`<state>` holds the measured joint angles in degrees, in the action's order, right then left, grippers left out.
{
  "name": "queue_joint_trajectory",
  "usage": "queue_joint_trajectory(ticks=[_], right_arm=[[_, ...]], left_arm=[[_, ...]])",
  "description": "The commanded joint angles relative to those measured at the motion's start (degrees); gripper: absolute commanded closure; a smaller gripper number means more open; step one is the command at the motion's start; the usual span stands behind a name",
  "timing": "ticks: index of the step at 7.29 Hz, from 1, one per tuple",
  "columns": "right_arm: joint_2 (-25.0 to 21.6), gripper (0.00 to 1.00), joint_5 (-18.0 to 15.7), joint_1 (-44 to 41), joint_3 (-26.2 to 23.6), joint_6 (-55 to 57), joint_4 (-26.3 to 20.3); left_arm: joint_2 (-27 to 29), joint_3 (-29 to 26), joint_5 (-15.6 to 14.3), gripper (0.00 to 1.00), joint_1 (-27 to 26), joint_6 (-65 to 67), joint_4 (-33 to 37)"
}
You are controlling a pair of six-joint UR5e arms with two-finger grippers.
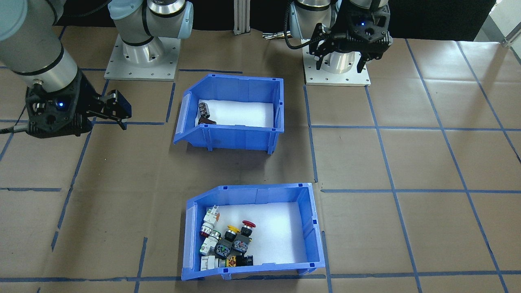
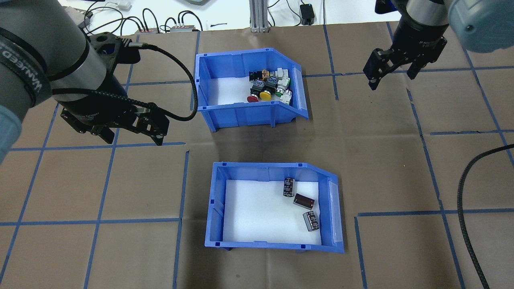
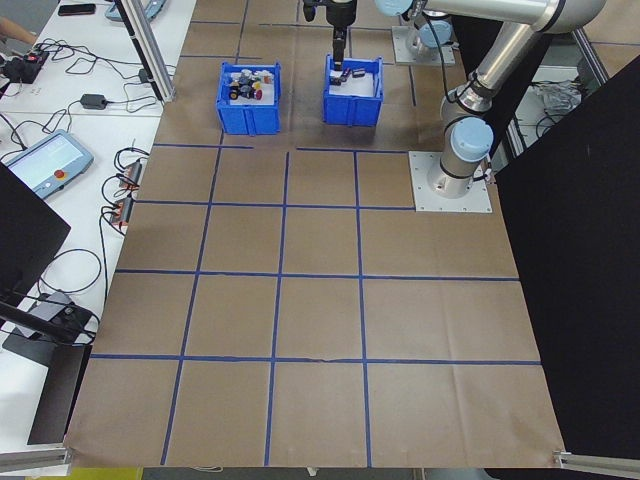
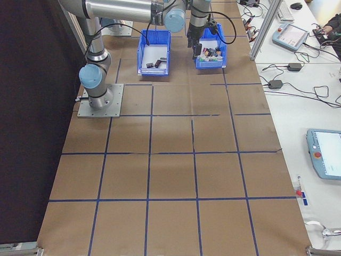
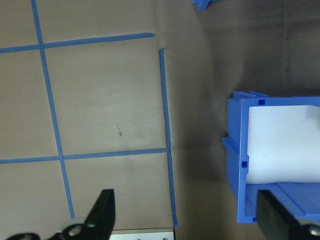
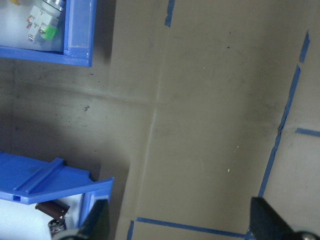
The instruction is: Place battery box in front
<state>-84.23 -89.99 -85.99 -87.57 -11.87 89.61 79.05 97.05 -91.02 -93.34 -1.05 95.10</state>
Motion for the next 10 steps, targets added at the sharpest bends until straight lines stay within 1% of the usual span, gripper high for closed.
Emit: queue_joint_trajectory(ticks=[1,2,3,7,8,9,10], right_arm=[[-5.7,0.0,0.3,-2.3,-3.5,15.9,-4.0],[-7.3,0.0,0.3,-2.3,-5.2,16.8,-3.8],[-7.8,0.0,0.3,-2.3,-5.9,17.1,-3.7],[-6.7,0.0,0.3,-2.3,-4.7,16.4,-3.0],[-5.8,0.0,0.3,-2.3,-2.6,15.7,-2.9],[-2.5,0.0,0.3,-2.4,1.3,14.7,-3.8],[0.6,0.0,0.3,-2.6,6.0,12.3,-6.4]], left_arm=[[0.0,0.0,0.0,0.0,0.0,0.0,0.0],[0.0,0.0,0.0,0.0,0.0,0.0,0.0],[0.0,0.0,0.0,0.0,0.0,0.0,0.0],[0.0,0.1,0.0,0.0,0.0,0.0,0.0],[0.0,0.0,0.0,0.0,0.0,0.0,0.0],[0.0,0.0,0.0,0.0,0.0,0.0,0.0],[0.0,0.0,0.0,0.0,0.0,0.0,0.1]])
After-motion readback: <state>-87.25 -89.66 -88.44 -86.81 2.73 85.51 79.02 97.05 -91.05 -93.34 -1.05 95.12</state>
